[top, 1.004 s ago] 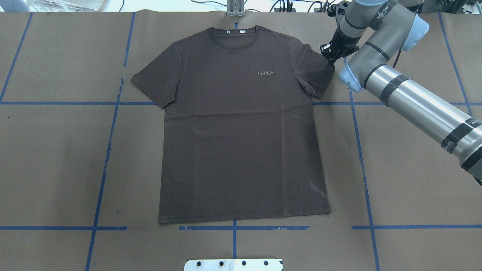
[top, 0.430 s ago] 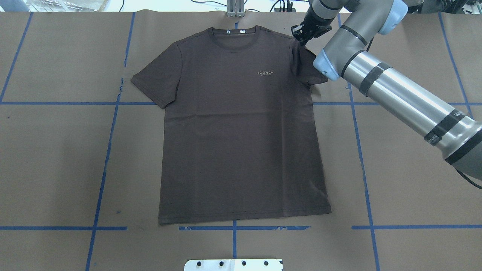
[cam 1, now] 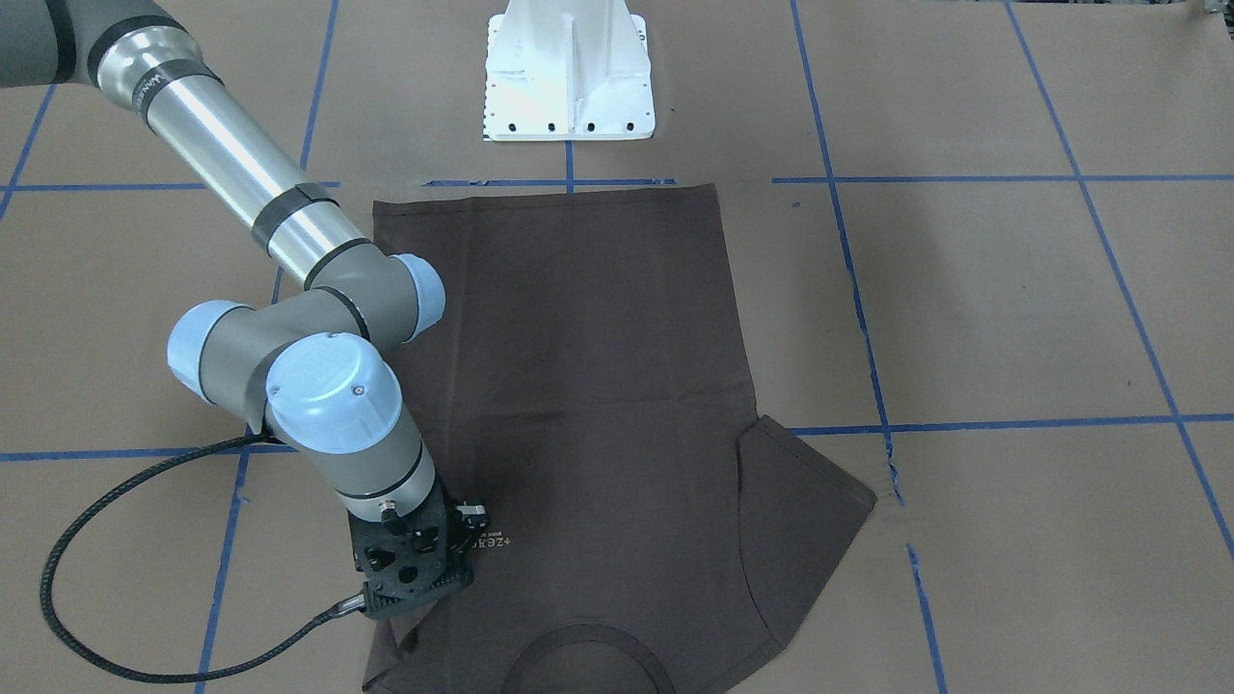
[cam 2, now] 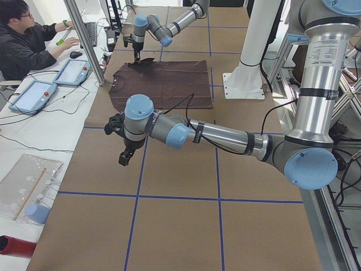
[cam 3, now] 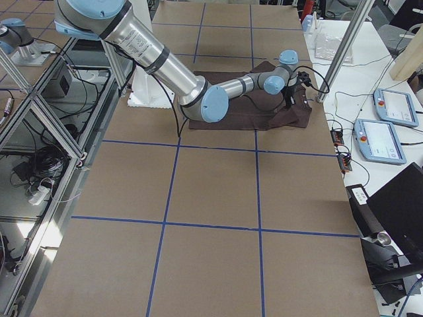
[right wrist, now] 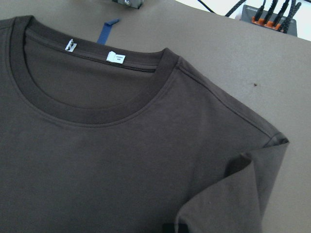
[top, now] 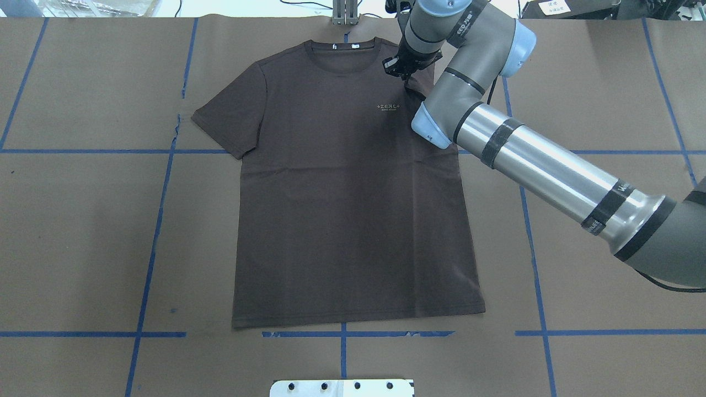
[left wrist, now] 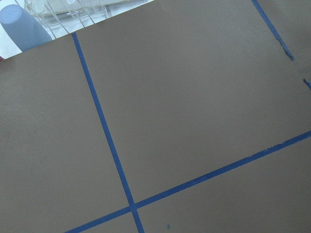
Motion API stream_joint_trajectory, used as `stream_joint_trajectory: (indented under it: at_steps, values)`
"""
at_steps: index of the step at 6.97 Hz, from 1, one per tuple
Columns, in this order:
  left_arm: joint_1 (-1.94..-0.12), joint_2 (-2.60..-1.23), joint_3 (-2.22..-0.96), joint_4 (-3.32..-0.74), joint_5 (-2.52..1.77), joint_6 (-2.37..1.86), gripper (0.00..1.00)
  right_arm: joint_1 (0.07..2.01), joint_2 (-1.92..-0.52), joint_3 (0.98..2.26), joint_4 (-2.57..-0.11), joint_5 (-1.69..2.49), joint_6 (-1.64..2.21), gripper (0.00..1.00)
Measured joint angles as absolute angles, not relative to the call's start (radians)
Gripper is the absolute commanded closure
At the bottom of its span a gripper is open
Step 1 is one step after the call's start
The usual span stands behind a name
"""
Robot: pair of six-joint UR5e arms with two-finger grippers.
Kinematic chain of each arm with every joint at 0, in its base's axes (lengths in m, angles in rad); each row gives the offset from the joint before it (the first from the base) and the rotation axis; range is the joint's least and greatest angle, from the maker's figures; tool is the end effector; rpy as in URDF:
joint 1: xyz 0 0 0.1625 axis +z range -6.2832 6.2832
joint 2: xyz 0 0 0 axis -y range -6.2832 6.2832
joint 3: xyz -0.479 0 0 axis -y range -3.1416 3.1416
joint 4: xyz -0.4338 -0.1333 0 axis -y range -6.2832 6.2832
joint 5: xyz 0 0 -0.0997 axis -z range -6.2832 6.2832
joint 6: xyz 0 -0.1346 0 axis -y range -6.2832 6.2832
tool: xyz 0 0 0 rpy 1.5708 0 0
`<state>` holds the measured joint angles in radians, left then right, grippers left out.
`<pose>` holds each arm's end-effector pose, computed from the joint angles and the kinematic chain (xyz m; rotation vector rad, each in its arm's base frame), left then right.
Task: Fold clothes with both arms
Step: 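Grasp the sleeve with the right gripper and fold it inward onto the body, then withdraw the right gripper while the left arm moves toward the shirt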
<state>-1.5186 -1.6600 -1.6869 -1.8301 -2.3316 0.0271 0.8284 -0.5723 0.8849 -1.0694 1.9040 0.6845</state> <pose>-0.0091 -0.6015 0.5936 0.4330 0.7534 0.2509 -0.5943 -0.7798 0.3034 0.4041 -0.7661 -0.1898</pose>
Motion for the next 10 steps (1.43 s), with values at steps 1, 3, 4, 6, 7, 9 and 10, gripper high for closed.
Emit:
stream_joint_trajectory:
  at_steps: [1,3,4,6,7,9,10]
  values:
    - [-1.519,-1.661,-1.689,-1.830,-2.332,0.026,0.00,0.806,-0.569,0.882,-1.068,1.881,0.685,1.00]
    - [-1.519,-1.663,-1.691,-1.828,-2.332,0.024,0.00,0.778,-0.566,0.872,-1.048,1.857,0.686,0.02]
    - [-1.519,-1.664,-1.692,-1.827,-2.332,0.023,0.00,0.772,-0.565,0.863,-1.032,1.852,0.686,0.00]
    - [-1.518,-1.676,-1.689,-1.829,-2.332,0.005,0.00,0.777,-0.564,0.859,-1.023,1.859,0.698,0.00]
    - [-1.506,-1.711,-1.682,-1.837,-2.330,-0.079,0.00,0.796,-0.572,0.879,-1.034,1.902,0.739,0.00]
    - [-1.381,-1.812,-1.672,-1.900,-2.271,-0.408,0.00,0.877,-0.667,1.066,-1.221,2.060,0.812,0.00]
    - [-1.274,-1.863,-1.652,-1.950,-2.210,-0.574,0.00,0.926,-0.748,1.207,-1.362,2.134,0.820,0.00]
